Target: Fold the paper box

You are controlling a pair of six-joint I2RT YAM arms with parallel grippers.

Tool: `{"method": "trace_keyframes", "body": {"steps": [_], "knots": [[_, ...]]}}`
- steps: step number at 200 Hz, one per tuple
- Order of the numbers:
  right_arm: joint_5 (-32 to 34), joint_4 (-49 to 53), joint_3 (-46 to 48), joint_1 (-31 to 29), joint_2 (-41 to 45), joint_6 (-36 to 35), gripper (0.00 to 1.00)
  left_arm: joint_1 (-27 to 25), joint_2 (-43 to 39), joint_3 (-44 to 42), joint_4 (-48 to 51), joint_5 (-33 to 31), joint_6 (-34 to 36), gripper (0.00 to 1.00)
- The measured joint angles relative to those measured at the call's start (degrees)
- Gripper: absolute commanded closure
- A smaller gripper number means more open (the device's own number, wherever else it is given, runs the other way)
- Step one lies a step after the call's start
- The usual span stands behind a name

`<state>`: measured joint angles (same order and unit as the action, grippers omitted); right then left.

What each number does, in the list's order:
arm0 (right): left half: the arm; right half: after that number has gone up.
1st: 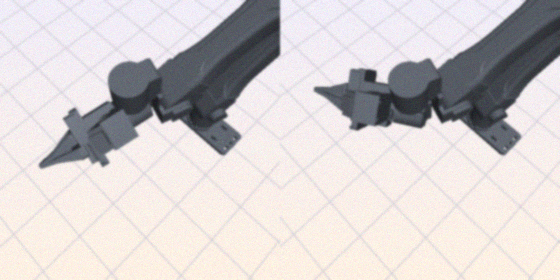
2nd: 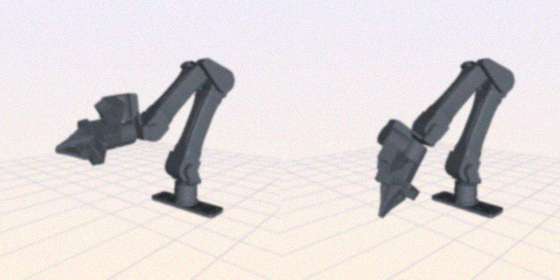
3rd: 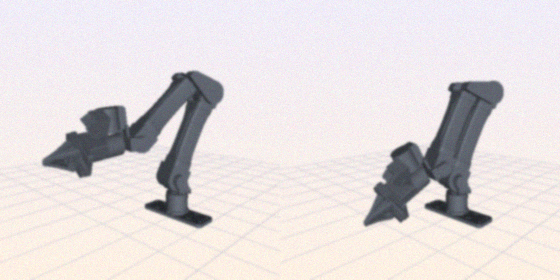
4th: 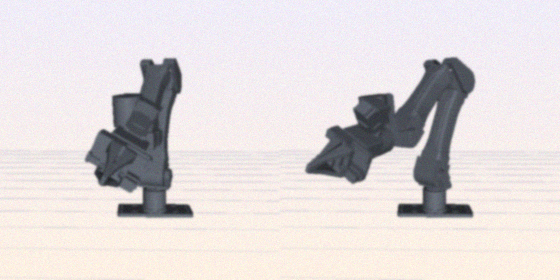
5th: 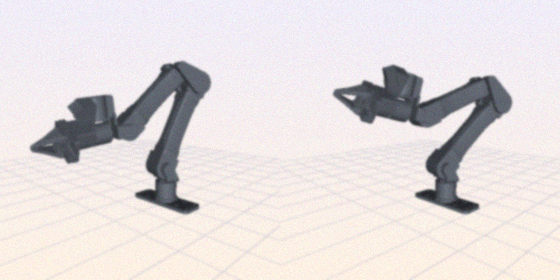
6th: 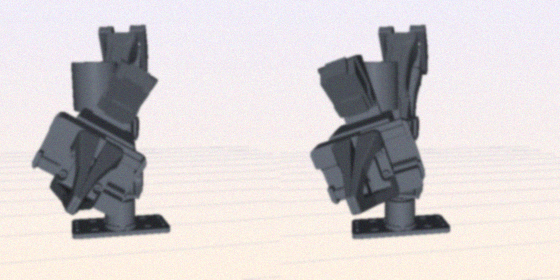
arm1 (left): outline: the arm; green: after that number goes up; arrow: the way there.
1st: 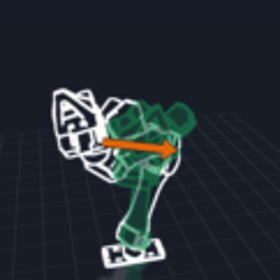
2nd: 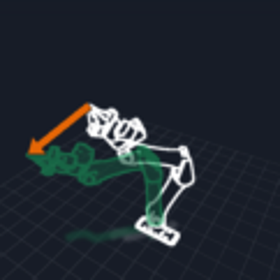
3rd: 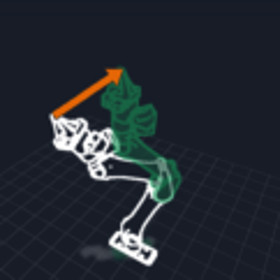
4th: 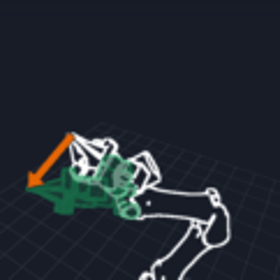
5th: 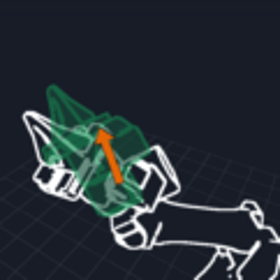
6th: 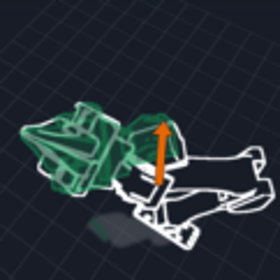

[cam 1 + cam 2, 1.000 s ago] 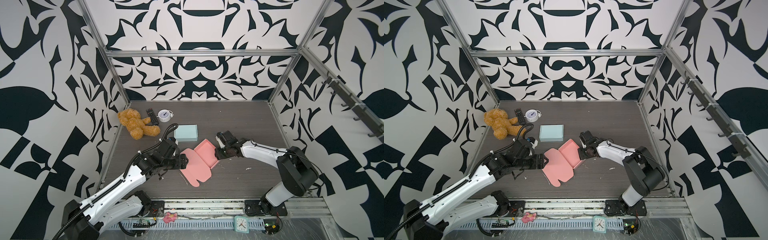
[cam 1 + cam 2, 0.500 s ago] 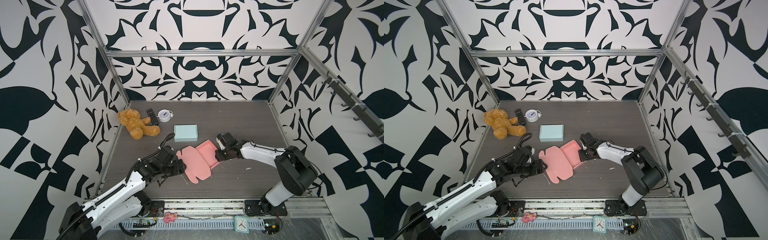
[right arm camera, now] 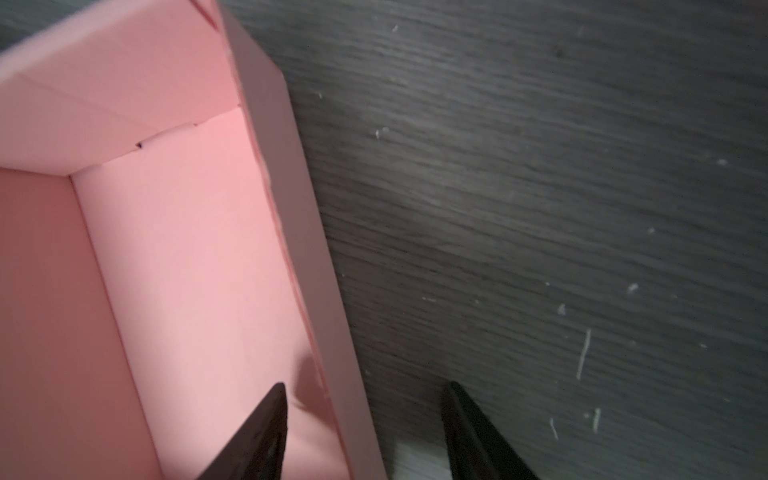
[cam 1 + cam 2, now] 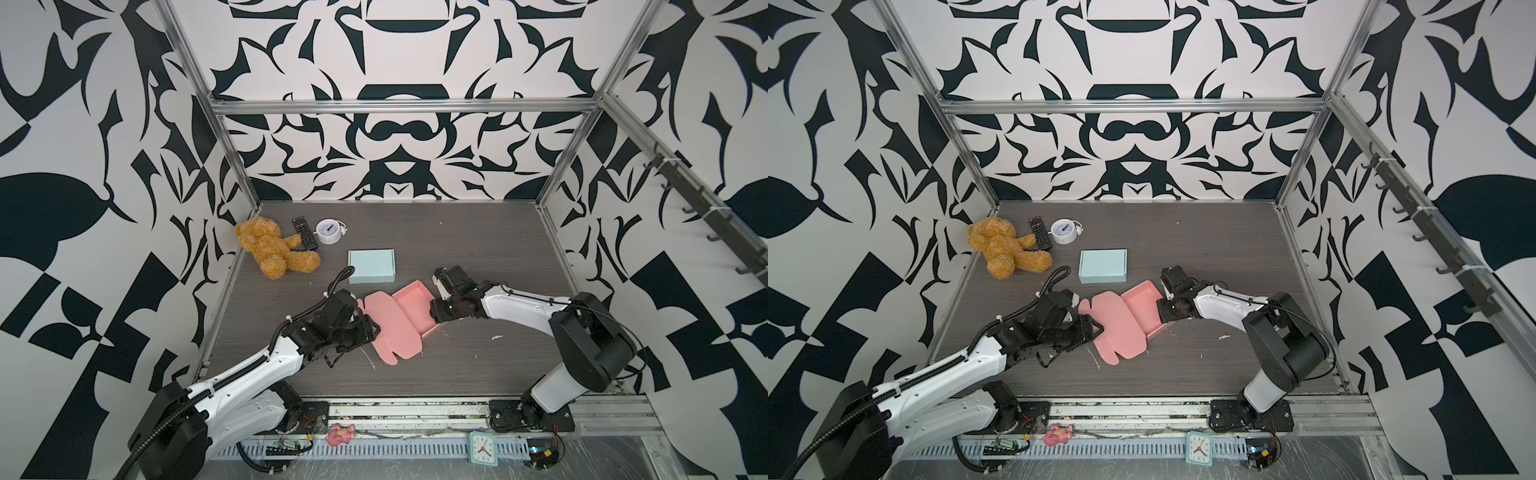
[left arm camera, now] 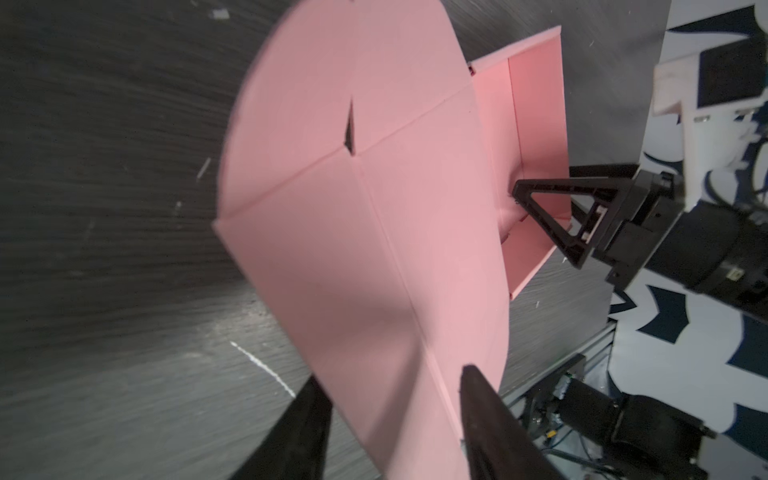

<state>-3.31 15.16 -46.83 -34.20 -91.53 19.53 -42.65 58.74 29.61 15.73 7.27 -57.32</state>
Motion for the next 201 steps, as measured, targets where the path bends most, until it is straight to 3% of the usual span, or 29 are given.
{"method": "trace_keyframes", "body": {"steps": [99,201], "knots": [[-1.16,1.09,0.96,0.00,2.93,0.81,0.33,0.00,2.84,0.20,-1.57,-0.55,-2.25,0.76],[-0.59,6.88,3.87,0.00,18.05,3.06,0.26,0.00,4.02,2.32,-1.38,-0.98,-2.27,0.85]]}}
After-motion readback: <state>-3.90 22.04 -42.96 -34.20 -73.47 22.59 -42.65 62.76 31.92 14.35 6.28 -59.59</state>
